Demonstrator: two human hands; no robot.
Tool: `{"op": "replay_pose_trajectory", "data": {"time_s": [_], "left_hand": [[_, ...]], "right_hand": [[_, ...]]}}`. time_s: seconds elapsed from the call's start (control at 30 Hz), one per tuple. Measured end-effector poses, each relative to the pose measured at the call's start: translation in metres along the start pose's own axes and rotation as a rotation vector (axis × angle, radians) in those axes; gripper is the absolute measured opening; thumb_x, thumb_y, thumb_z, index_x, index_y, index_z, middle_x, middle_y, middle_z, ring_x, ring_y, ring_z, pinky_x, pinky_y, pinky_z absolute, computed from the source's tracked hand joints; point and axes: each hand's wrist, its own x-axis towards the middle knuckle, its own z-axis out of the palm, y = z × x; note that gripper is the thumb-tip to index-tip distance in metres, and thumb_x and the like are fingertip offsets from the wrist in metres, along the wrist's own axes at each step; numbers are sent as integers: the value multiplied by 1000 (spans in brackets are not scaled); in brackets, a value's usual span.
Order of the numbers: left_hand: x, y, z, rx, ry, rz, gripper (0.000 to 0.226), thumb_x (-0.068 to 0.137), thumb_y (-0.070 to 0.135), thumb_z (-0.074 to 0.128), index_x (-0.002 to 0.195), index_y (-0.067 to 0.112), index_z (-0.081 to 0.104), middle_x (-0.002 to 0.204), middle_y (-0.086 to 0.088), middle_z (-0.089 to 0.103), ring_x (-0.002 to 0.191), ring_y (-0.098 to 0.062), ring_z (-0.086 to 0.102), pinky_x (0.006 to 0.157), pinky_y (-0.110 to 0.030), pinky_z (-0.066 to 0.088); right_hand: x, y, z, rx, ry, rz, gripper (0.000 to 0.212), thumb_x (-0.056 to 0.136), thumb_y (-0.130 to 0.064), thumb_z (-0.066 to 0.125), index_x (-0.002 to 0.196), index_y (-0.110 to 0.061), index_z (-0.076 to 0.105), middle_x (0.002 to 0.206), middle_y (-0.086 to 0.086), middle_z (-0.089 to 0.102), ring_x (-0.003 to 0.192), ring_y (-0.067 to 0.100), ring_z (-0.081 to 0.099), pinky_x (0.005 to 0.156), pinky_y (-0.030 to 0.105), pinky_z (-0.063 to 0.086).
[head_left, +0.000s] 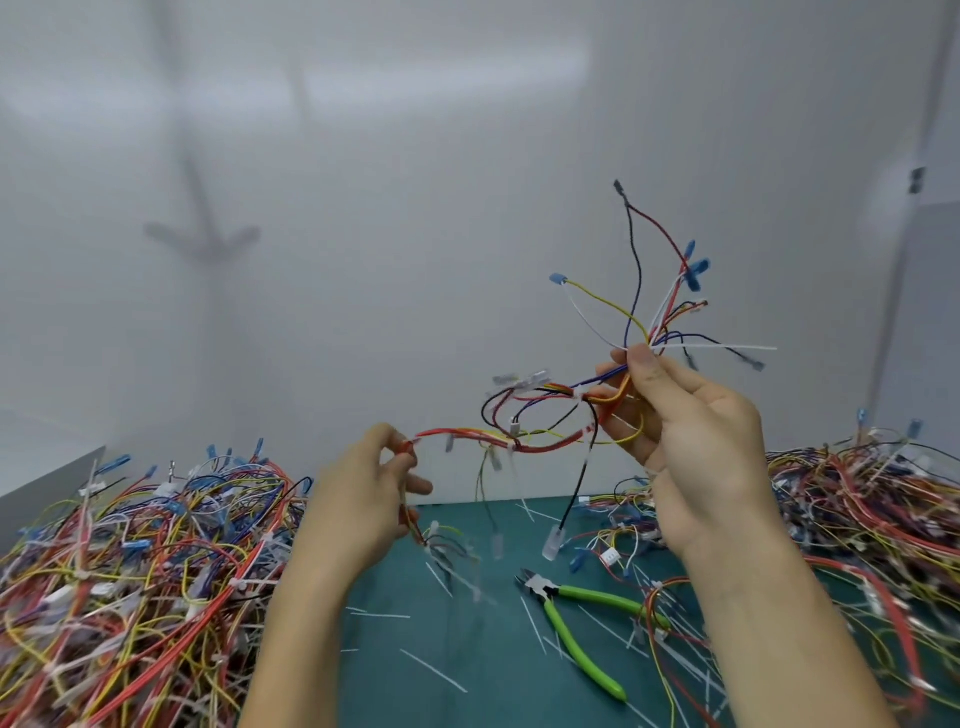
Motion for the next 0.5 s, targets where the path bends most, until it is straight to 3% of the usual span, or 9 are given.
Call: {"op": "replay_pose_trajectory", "data": {"time_s": [0.13,0.4,0.5], "left_hand": [[-6,10,-8,-245,12,14,16,104,13,44,92,14,53,77,-5,76,64,-30,74,59,-34,62],[-15,25,-21,-475,-61,71,17,104,14,44,98,12,59,87,-13,76,73,-36,75,61,-35,63],[-18,28,-23,-543,-91,69,16,104,14,44,100,11,60,89,-16,76,76,-37,75,60,-33,62]], "right_hand": [[3,0,-4,27,3,18,20,97,-18,60,83,-12,72,68,0,75,59,9,71,51,19,55],[11,4,-11,133,-24,86,22,98,-18,59,104,-1,71,86,7,77,65,14,70,55,22,56],[12,4,-11,200,-36,119,20,98,-17,58,103,-2,70,87,6,77,65,13,71,54,21,56]]}}
